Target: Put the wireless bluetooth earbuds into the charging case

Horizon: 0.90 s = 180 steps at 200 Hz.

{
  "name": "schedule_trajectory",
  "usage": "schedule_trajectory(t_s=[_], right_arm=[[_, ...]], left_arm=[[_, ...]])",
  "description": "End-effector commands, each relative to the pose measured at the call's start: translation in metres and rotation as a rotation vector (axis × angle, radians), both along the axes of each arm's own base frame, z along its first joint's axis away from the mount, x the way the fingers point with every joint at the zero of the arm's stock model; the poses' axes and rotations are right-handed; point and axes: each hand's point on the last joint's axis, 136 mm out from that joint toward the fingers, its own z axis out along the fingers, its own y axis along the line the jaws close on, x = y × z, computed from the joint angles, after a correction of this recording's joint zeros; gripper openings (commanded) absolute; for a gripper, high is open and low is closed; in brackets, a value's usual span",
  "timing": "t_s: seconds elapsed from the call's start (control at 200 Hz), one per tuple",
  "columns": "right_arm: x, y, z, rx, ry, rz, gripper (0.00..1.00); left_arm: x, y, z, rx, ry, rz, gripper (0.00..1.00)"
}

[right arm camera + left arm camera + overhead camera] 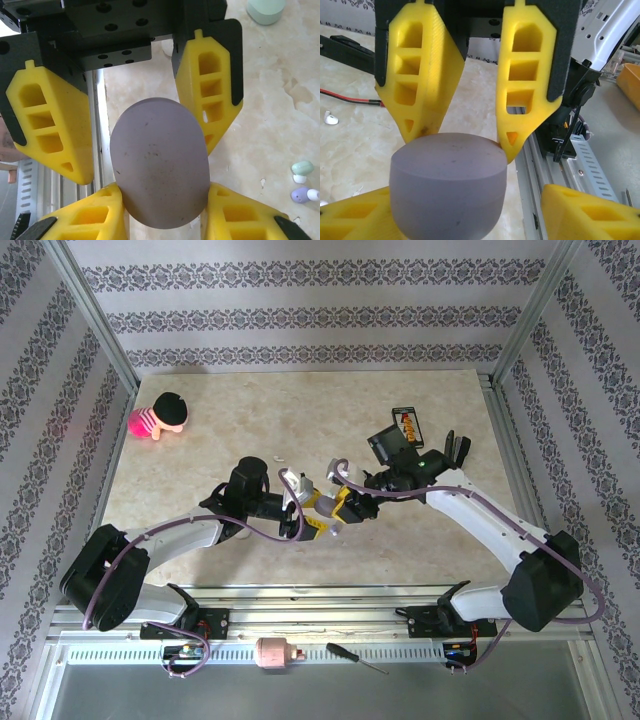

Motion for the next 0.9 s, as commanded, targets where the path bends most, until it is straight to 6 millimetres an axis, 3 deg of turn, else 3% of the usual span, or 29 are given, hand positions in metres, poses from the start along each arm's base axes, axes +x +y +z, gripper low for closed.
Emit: schedule_trajectory(t_s=[0.0, 0.35, 0.894], right_arm=[[-0.0086, 0.0067, 0.009, 0.026, 0.007, 0.053, 0.29], [-0.0086, 0.0072, 0.0067, 0.012, 0.009, 0.055, 0.29], [-0.0071, 0.0059, 0.0008, -0.017, 0.016, 0.047, 0.28]], left_arm=[[-0.0099, -0.0051, 0.0165, -0.026, -0.015, -0.052, 0.61], [-0.0098, -0.0066, 0.0173, -0.027, -0.011, -0.052, 0.44], [-0.0103, -0.0086, 0.0126, -0.013, 0.009, -0.058, 0.46]])
